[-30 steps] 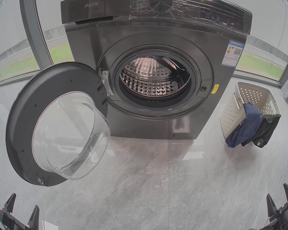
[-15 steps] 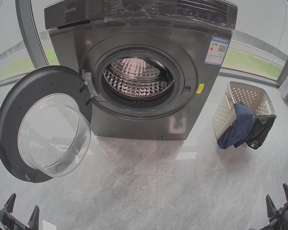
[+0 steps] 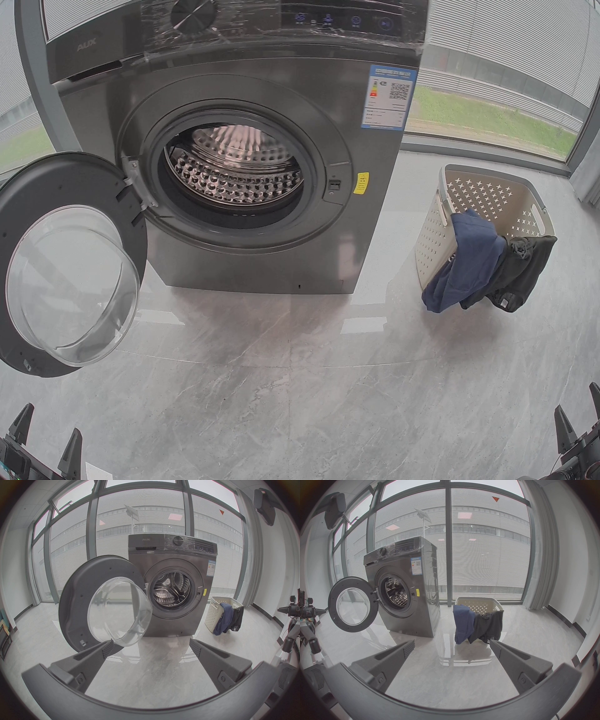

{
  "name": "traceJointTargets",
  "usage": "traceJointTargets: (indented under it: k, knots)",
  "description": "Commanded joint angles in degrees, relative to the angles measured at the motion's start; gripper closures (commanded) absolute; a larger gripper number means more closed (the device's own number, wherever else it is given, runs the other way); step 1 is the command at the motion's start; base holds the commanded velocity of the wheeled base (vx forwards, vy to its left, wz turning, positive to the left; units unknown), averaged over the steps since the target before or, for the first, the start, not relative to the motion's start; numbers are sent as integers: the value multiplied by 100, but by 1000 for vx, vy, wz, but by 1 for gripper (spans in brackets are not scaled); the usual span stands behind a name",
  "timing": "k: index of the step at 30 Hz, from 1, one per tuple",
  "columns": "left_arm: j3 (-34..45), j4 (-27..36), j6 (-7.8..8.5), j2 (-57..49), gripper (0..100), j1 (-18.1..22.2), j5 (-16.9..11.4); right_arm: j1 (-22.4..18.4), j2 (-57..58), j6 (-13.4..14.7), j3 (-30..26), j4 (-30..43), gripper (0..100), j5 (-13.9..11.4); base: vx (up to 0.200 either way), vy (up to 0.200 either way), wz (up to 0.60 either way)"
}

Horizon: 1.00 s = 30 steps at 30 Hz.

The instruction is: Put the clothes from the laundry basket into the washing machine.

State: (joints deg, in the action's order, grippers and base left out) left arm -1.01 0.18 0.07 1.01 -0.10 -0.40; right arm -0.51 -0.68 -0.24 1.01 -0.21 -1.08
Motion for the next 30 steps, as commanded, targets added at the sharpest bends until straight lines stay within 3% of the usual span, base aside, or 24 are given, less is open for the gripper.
traceJointTargets:
  k: [1,3,30]
  knots:
    - [92,-1,-25,-57,0,1,5,-2,16,-2,-101,-6,0,3,0,0,0]
    - [92,-1,-60,-57,0,1,23,-2,16,-2,-101,-6,0,3,0,0,0]
    - [92,-1,-42,-57,0,1,5,7,16,-2,-101,-6,0,3,0,-200,0]
